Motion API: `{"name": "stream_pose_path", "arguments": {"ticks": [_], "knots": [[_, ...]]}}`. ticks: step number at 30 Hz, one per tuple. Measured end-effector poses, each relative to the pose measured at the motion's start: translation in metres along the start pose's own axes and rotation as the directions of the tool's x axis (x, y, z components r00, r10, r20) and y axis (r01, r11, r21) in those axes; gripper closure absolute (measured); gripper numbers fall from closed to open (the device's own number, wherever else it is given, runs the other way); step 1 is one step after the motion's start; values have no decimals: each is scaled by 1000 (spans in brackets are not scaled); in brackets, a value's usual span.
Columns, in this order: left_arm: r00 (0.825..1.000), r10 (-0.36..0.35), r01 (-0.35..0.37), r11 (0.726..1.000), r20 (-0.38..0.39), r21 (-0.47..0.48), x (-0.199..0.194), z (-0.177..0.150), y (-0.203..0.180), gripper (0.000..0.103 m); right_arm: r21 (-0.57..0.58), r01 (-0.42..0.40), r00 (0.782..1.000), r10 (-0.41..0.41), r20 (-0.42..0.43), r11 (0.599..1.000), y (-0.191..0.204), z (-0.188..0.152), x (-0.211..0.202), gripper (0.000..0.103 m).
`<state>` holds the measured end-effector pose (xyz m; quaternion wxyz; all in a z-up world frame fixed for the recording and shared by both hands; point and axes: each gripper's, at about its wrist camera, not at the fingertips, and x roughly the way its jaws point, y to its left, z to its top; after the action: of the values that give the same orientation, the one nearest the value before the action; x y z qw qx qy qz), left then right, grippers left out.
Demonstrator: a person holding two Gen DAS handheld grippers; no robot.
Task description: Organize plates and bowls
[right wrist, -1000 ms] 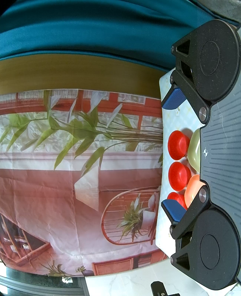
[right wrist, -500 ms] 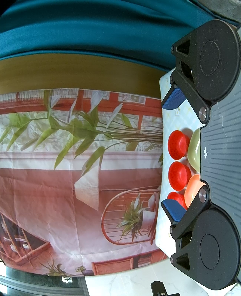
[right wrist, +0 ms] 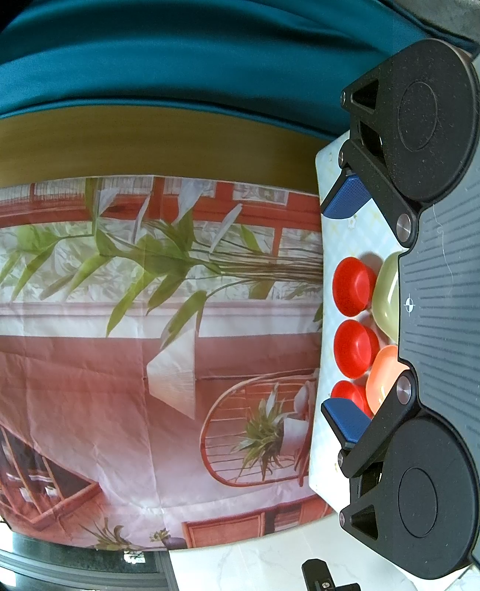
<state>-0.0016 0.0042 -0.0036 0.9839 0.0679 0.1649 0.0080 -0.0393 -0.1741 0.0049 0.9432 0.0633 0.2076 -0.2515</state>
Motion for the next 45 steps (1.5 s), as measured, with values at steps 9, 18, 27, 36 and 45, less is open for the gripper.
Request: {"name": "stream_pose_path", "arguments": {"ticks": [9, 18, 27, 36, 45], "knots": [[999, 12, -11, 1000, -32, 17, 34, -23, -9, 0, 21, -81, 995, 80, 58, 996, -6, -27, 21, 0], [988, -40, 50, 997, -149, 66, 99, -76, -33, 0, 8, -72, 994, 73, -77, 997, -10, -84, 82, 0], [925, -137, 167, 985, -356, 55, 160, -134, -59, 0, -35, -41, 962, 30, -270, 999, -15, -142, 130, 1], [843, -195, 248, 968, -502, 41, 187, -171, -74, 4, -4, -93, 896, 82, -435, 996, -23, -178, 156, 42], [777, -267, 310, 950, -570, -23, 188, -180, -75, 20, 46, -144, 858, 148, -493, 988, -29, -186, 161, 68]]}}
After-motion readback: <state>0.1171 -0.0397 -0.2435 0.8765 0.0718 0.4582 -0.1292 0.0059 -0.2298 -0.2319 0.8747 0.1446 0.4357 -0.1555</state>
